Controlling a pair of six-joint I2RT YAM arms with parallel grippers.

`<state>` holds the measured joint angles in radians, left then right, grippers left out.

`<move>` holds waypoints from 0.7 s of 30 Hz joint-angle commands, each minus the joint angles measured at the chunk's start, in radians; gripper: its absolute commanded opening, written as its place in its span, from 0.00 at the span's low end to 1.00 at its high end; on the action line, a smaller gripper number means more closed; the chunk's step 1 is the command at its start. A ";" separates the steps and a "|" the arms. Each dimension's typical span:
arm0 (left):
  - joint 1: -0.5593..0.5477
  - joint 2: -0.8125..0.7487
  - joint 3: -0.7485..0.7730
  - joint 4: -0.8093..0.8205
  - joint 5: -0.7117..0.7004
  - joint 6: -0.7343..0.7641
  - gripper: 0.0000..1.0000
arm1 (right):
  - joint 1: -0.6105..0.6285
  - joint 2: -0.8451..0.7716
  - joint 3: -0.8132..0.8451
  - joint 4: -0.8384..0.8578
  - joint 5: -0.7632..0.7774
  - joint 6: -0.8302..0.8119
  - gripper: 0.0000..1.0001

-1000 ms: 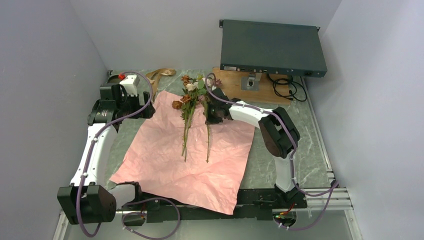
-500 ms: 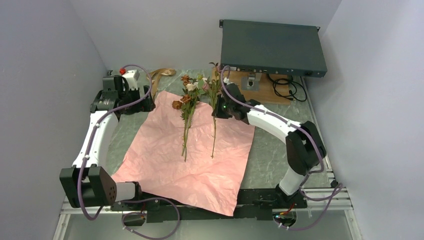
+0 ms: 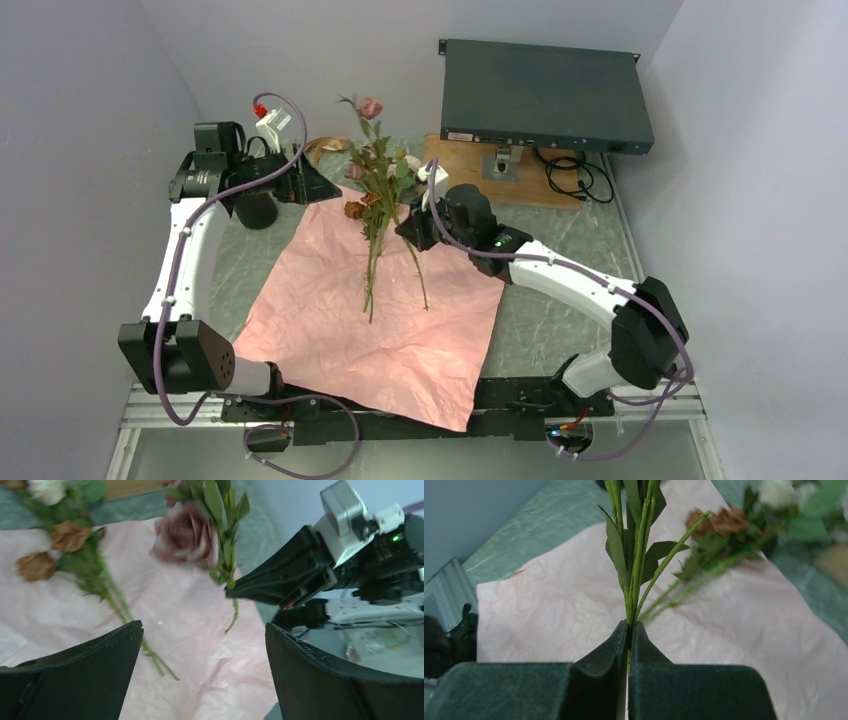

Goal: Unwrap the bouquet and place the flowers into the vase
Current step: Pick up the fake flower from the wrapping paper.

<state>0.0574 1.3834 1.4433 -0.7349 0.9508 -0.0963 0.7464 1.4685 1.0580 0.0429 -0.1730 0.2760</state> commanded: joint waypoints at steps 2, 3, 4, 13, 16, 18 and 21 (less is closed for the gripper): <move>0.002 -0.044 -0.023 0.219 0.309 -0.172 0.97 | 0.080 -0.069 0.033 0.143 0.014 -0.147 0.00; 0.001 -0.066 -0.054 0.304 0.312 -0.235 0.96 | 0.094 -0.067 0.044 0.136 0.068 -0.151 0.00; 0.004 -0.088 -0.076 0.368 0.298 -0.294 0.93 | 0.103 -0.062 0.062 0.120 0.126 -0.153 0.00; 0.002 -0.169 -0.239 0.602 0.139 -0.441 0.80 | 0.148 -0.009 0.145 0.068 0.256 -0.134 0.00; -0.017 -0.168 -0.288 0.742 0.162 -0.508 0.76 | 0.159 0.007 0.186 0.055 0.281 -0.122 0.00; -0.039 -0.173 -0.300 0.800 0.148 -0.523 0.76 | 0.169 0.022 0.220 0.030 0.316 -0.111 0.00; -0.072 -0.170 -0.294 0.800 0.101 -0.510 0.77 | 0.188 0.026 0.230 0.041 0.333 -0.112 0.00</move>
<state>0.0265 1.2240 1.1332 -0.0906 1.0916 -0.5621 0.9134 1.4963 1.2266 0.0635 0.0998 0.1612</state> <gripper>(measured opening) 0.760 0.023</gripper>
